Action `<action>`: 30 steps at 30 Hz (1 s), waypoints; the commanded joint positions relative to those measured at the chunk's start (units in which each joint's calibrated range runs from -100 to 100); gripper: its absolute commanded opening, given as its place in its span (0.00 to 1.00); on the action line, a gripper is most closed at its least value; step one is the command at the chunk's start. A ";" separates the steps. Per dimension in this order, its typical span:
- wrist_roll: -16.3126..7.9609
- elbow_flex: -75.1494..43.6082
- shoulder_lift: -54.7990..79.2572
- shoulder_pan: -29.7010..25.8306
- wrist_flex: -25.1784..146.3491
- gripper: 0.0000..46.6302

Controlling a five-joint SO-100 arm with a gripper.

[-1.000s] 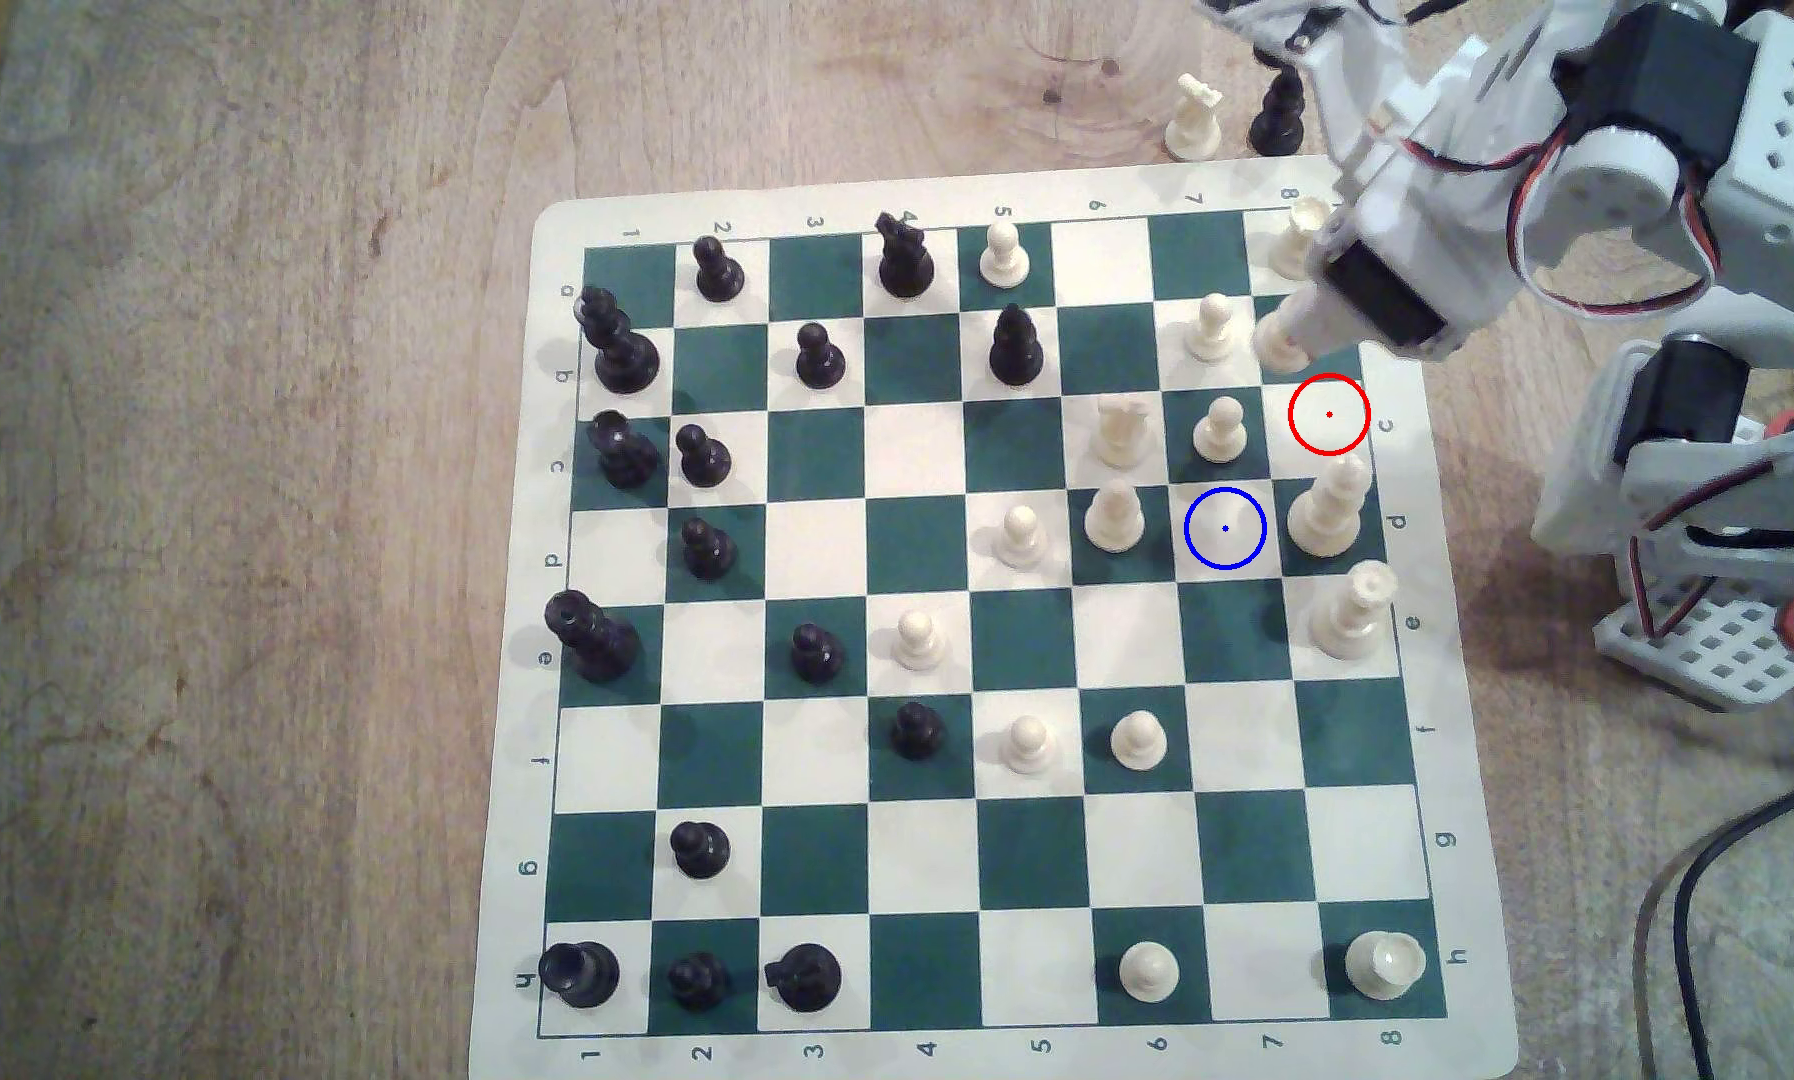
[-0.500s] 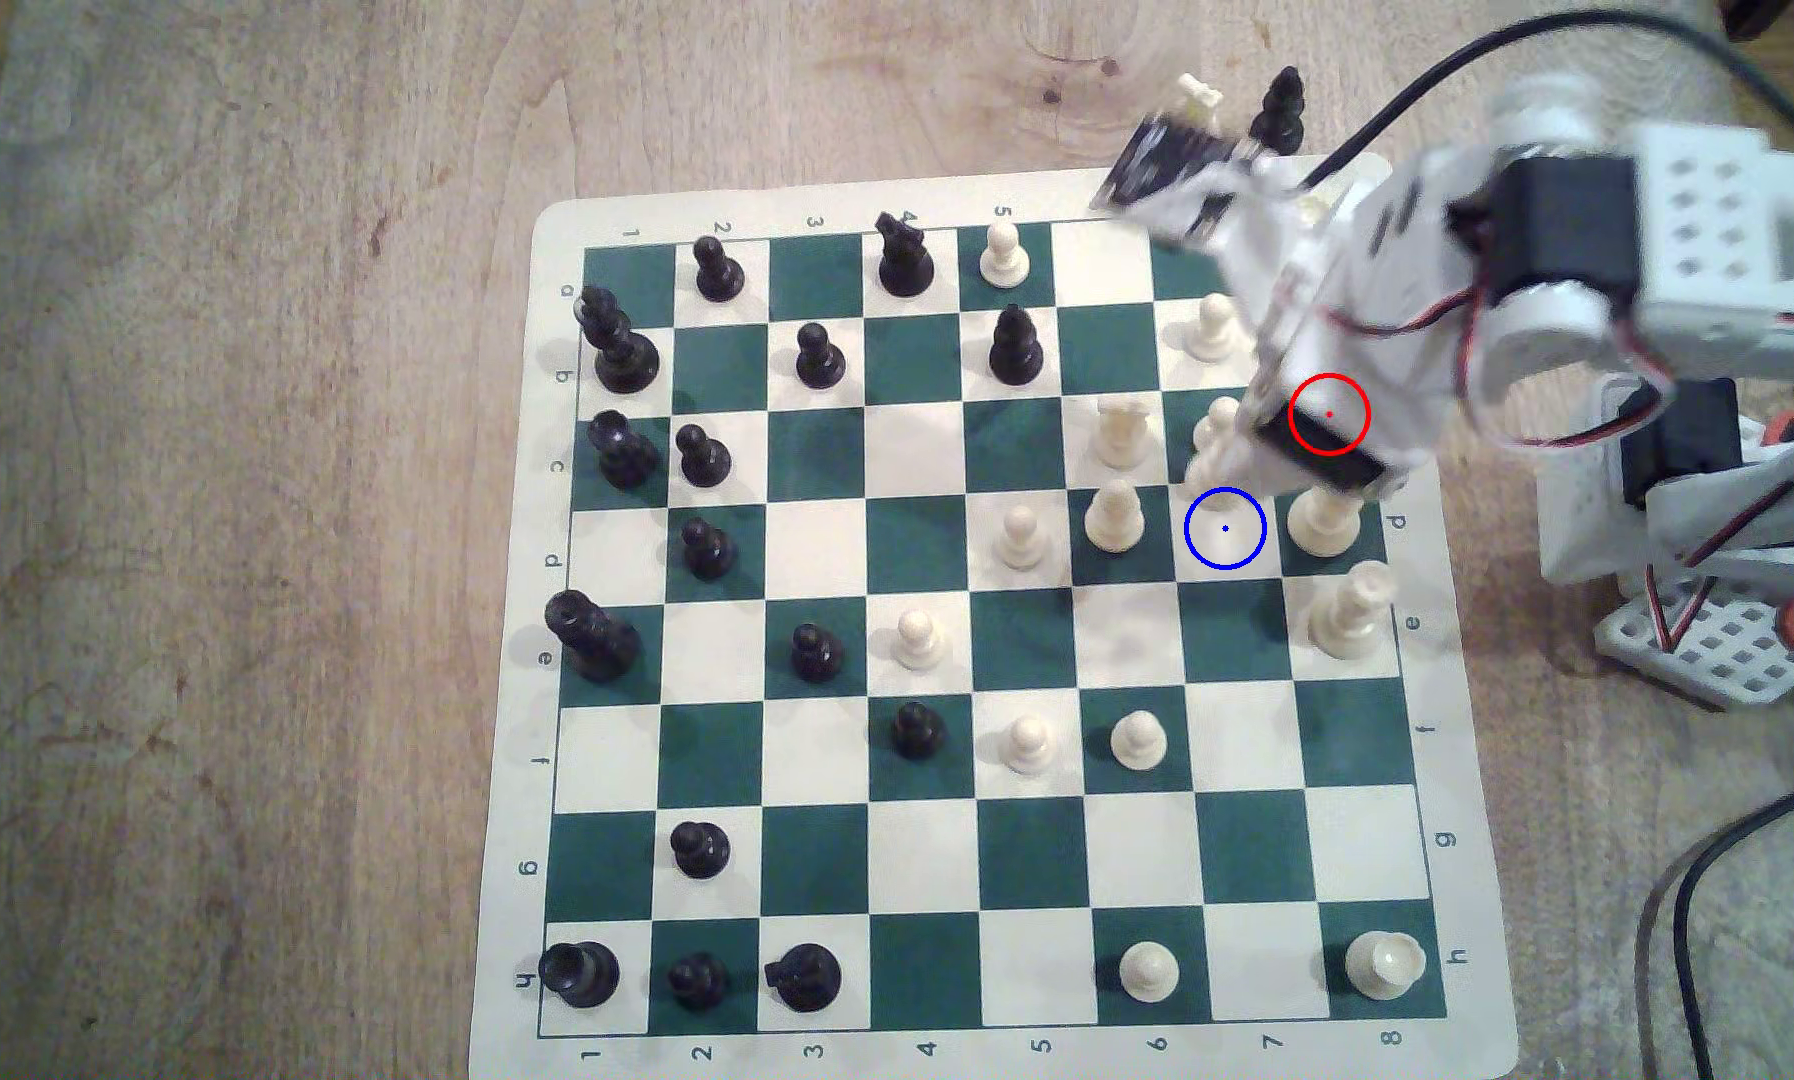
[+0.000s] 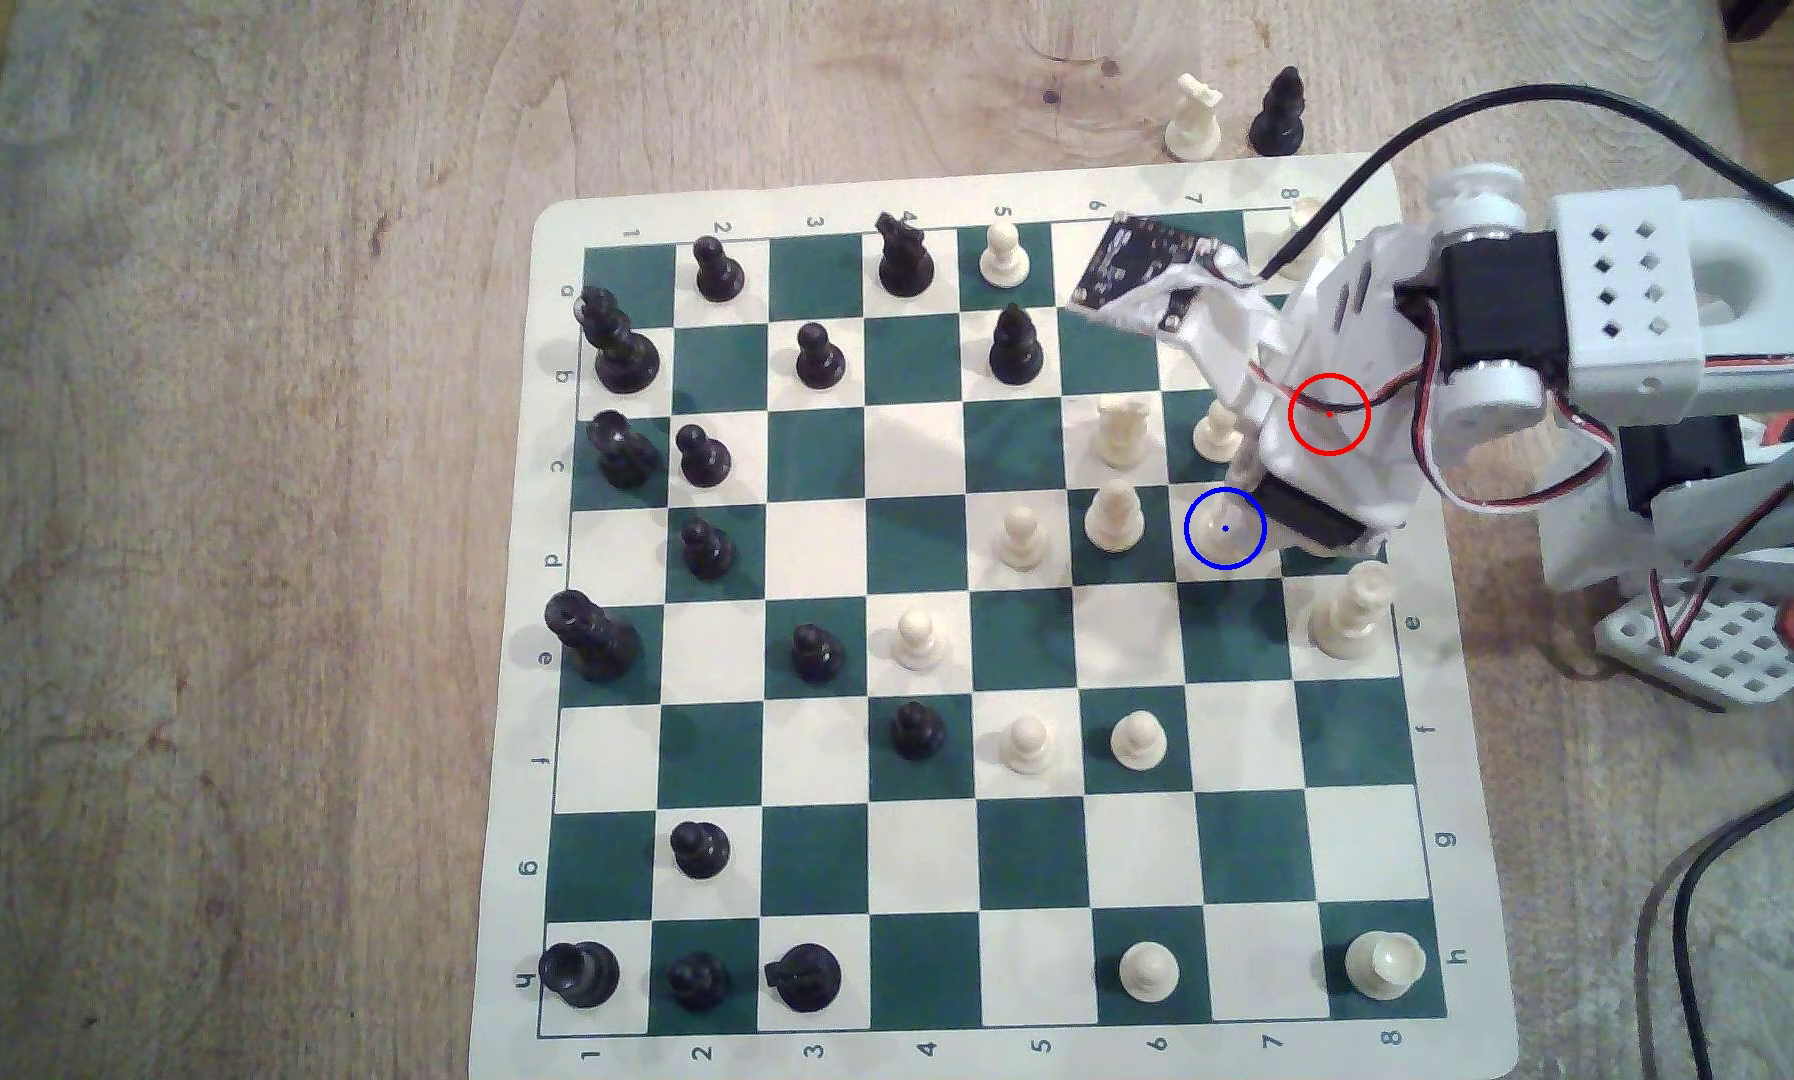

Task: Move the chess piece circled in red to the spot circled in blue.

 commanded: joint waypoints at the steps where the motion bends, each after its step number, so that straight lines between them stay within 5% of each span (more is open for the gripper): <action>1: 0.10 -0.58 0.91 0.06 -1.67 0.02; 30: 1.37 0.23 4.05 2.56 -3.06 0.03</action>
